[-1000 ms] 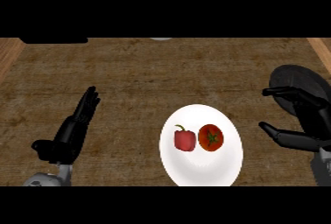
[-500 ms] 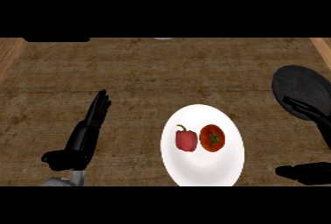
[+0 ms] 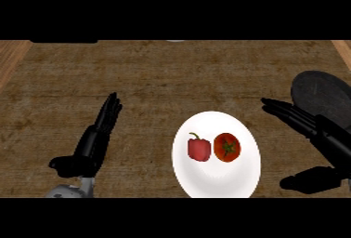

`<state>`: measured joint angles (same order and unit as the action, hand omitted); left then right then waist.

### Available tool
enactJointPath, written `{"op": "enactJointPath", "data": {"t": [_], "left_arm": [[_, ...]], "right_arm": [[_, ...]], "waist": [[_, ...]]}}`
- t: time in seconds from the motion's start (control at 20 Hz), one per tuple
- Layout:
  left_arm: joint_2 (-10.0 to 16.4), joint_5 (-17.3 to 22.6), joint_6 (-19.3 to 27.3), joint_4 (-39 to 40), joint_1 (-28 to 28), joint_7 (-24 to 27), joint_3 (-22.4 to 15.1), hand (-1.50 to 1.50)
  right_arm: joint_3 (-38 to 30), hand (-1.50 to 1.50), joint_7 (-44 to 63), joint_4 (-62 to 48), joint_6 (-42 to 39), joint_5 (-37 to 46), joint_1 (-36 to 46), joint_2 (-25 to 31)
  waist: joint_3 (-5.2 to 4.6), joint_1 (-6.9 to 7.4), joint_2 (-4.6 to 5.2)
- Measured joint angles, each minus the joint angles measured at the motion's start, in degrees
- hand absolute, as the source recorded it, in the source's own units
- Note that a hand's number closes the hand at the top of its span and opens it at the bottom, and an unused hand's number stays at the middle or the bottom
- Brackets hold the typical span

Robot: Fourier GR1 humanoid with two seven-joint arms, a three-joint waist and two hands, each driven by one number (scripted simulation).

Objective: Pick the tomato from the plate and place it in the pan

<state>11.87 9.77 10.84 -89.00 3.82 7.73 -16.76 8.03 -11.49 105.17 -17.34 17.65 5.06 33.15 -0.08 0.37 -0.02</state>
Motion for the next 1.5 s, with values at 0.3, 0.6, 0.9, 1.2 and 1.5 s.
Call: {"op": "enactJointPath", "data": {"t": [0.3,0.6,0.9,1.2,1.5], "left_arm": [[-0.6,-0.5,-0.2,0.0,-0.3,0.0,0.0,0.0],[-1.6,-1.5,-0.5,0.2,-0.1,-0.6,0.8,0.0],[-1.9,-3.1,-2.2,-2.0,-2.8,-0.8,1.7,0.0],[-3.5,-4.2,-3.8,-0.8,-1.6,-0.8,4.0,0.0],[-5.1,-5.4,-5.0,-1.3,-1.9,-1.2,4.9,0.0]], "right_arm": [[10.2,-1.5,8.4,-0.7,-1.5,13.1,3.8,-1.0],[17.3,-1.5,14.1,-3.6,-1.6,23.7,5.3,-6.0],[17.2,-1.5,14.0,-6.8,-2.3,28.6,4.5,-10.5],[13.7,-1.5,10.7,-11.4,-2.1,31.1,5.3,-13.7],[11.4,-1.5,9.0,-13.8,-2.5,33.0,6.3,-17.0]], "waist": [[0.03,0.25,0.04],[0.05,-0.03,0.02],[0.08,-0.2,0.0],[0.07,-0.26,0.01],[0.09,-0.27,0.01]]}}
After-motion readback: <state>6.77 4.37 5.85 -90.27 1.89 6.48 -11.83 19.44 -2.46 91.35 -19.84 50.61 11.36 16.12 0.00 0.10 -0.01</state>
